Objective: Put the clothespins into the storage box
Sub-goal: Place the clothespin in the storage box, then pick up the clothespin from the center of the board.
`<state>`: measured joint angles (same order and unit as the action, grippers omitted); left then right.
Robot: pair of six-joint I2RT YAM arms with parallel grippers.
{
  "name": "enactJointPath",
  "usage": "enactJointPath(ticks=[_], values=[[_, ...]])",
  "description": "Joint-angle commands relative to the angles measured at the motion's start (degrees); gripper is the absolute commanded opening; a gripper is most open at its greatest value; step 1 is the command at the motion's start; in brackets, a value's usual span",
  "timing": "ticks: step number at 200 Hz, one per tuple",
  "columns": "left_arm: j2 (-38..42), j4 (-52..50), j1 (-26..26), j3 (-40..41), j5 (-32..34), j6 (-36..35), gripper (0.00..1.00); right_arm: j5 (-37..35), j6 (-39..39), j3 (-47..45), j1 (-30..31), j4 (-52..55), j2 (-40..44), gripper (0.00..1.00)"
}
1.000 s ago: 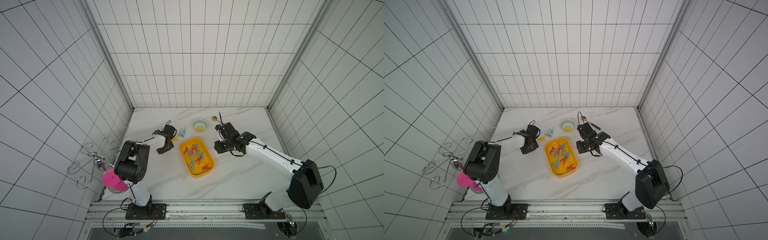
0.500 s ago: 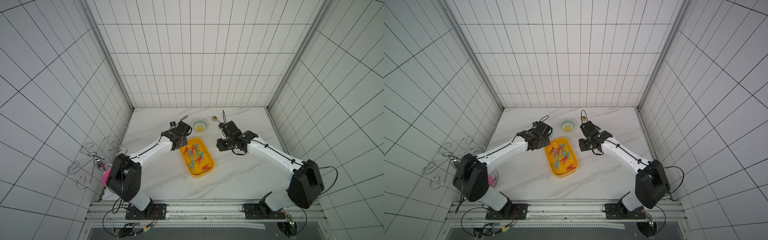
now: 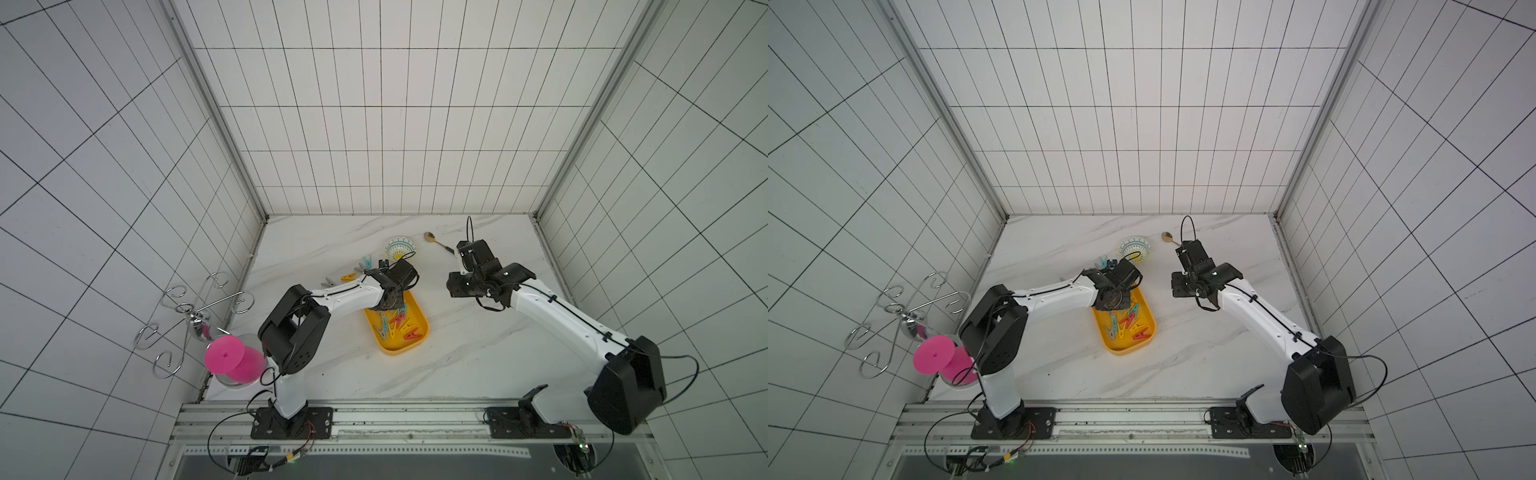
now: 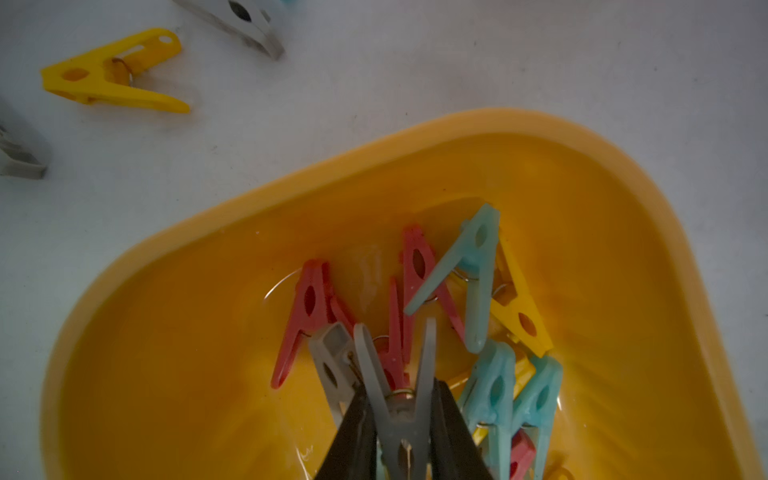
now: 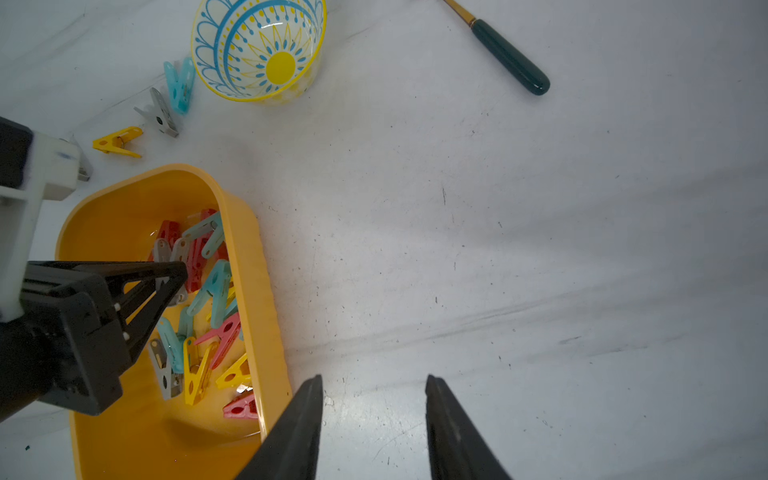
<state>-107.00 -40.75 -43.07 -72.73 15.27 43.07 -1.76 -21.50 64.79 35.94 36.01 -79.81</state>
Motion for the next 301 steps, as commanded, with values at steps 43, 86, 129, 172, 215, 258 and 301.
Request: enactJointPath(ticks=[43,86,129,172,215,258,301], values=[[1.7,0.4,0.1,-1.0,0.2,-0.7,0.37,0.0,-0.3,-1.0,-0.3,1.2,0.0,0.44],[10.3,-3.0,3.3,-0.9,2.4,-1.1,0.43,0.7,0.0,-0.5,-0.3,1.2,-0.4,0.44],[16.4,-3.4,14.2,5.0,3.5,0.8,0.49,0.6,0.5,0.7,0.8,1.3,-1.5,0.44],[15.0,-0.2,22.9,8.2,1.4,1.9,0.51,0.5,0.8,1.5,2.2,1.3,-3.1,0.44],[9.2,2.9,25.8,8.0,1.2,0.9,0.51,0.7,0.8,0.9,3.1,1.1,-3.3,0.45],[3.9,4.6,27.4,6.7,1.8,0.5,0.51,1.0,1.1,-0.1,3.5,0.6,-3.2,0.45],[1.5,6.8,29.0,6.3,0.2,-0.2,0.51,1.1,1.5,-0.7,3.5,0.0,-3.5,0.45]])
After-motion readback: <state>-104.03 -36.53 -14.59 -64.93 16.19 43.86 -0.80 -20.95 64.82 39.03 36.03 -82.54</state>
